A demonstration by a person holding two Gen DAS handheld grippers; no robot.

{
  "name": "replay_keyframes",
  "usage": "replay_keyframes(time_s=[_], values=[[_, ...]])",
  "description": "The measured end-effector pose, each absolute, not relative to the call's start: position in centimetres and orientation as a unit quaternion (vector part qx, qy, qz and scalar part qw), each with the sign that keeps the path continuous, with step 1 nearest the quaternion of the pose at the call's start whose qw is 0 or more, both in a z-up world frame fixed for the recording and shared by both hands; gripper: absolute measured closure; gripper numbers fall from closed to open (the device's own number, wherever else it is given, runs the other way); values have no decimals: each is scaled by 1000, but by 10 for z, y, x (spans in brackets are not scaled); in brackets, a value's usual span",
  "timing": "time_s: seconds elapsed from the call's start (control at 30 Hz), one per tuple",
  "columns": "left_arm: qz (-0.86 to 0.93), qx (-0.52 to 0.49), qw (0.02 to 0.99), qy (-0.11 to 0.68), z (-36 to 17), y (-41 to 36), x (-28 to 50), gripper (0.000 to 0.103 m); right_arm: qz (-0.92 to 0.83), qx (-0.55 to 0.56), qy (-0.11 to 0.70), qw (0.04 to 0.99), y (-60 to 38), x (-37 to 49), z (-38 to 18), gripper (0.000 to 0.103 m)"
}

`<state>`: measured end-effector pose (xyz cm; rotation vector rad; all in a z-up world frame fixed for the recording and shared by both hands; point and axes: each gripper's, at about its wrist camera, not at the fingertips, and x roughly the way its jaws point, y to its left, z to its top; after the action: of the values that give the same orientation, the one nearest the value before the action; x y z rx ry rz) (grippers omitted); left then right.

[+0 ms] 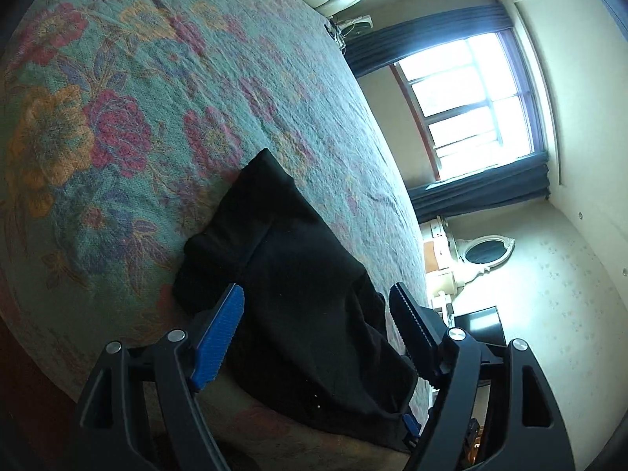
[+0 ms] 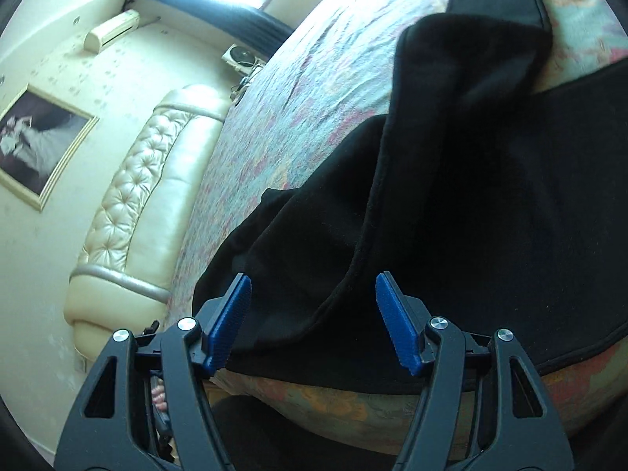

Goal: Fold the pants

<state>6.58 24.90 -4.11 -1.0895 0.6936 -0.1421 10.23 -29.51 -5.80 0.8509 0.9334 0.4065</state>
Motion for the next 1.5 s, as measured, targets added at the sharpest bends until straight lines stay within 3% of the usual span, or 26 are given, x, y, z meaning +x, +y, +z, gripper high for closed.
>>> replay_keyframes(time_s=[0.17, 0.5, 0.53, 0.57, 0.6, 0.7, 0.93, 1.23, 1.27, 1.3, 1.33, 1.37, 1.4, 1.5], values=[[-56, -489, 788, 370, -60, 227, 90, 28, 166, 421, 439, 777, -282, 112, -72, 37], [-18, -485, 786, 383, -72, 222, 87, 28, 92, 378, 451, 803, -281, 135, -77, 37], [-13, -484, 786, 384, -70, 222, 86, 28, 84, 364, 460, 805, -278, 140, -80, 41], [-9, -487, 784, 385, -70, 221, 87, 28, 85, 355, 468, 805, -276, 143, -83, 62], [-8, -490, 782, 385, -69, 220, 88, 27, 88, 351, 476, 801, -275, 147, -88, 76], [-4, -498, 776, 387, -71, 216, 85, 27, 86, 364, 476, 796, -280, 145, -98, 85], [0, -550, 751, 365, -84, 226, 72, 26, 104, 384, 413, 819, -294, 115, -78, 88], [5, -574, 749, 331, -88, 225, 73, 23, 108, 401, 409, 813, -303, 112, -86, 88], [7, -566, 757, 327, -87, 223, 73, 36, 109, 401, 409, 812, -303, 113, -86, 88], [8, -553, 766, 328, -85, 222, 74, 56, 110, 403, 408, 812, -304, 110, -86, 88], [11, -537, 774, 335, -85, 221, 74, 68, 112, 406, 406, 811, -305, 108, -86, 88], [14, -531, 777, 339, -85, 219, 75, 87, 112, 407, 405, 811, -307, 106, -86, 88], [15, -530, 776, 341, -87, 221, 76, 93, 112, 407, 404, 812, -307, 105, -87, 88], [29, -532, 772, 347, -94, 224, 72, 93, 107, 410, 403, 811, -312, 101, -93, 88]])
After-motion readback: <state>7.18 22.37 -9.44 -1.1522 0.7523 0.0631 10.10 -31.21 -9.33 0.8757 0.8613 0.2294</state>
